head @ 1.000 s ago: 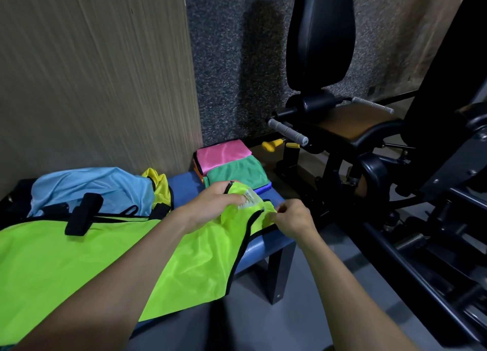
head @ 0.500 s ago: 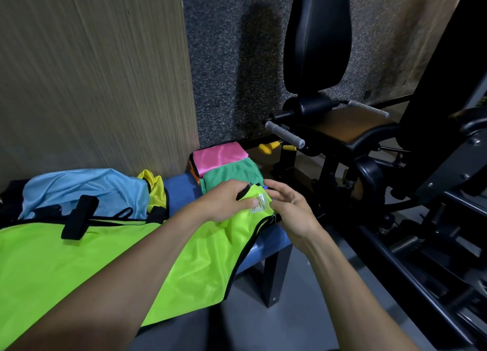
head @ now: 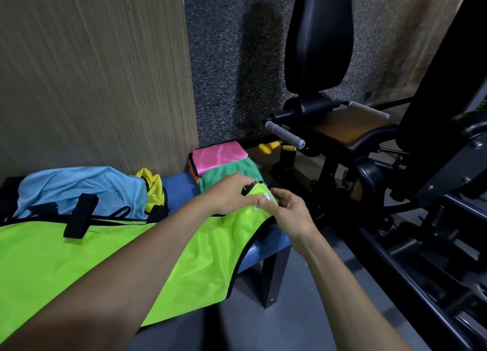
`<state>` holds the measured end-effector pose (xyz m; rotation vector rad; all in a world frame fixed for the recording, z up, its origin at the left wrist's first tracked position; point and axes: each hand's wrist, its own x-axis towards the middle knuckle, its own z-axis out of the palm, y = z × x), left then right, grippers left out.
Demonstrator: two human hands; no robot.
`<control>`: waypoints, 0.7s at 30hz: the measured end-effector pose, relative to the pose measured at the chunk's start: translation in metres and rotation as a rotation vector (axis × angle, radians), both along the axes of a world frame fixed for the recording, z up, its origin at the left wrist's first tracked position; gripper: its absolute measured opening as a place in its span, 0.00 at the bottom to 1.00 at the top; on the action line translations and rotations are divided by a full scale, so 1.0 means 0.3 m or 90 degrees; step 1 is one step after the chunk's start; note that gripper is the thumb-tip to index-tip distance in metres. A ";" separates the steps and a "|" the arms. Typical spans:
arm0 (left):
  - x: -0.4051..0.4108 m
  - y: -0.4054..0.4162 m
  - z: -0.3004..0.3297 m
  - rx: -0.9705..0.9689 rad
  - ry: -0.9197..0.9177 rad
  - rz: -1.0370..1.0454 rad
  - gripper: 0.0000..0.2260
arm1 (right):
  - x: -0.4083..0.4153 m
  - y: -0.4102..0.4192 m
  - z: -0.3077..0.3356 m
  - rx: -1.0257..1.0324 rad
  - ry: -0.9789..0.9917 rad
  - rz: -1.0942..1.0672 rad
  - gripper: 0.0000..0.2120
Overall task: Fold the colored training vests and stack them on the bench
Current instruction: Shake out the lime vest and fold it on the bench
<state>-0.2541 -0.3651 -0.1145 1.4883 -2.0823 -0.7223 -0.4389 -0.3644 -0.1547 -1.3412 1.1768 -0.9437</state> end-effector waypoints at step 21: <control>-0.005 0.619 -0.150 -0.335 -0.648 -0.187 0.10 | 0.116 -0.066 -0.018 -0.017 0.248 -0.191 0.17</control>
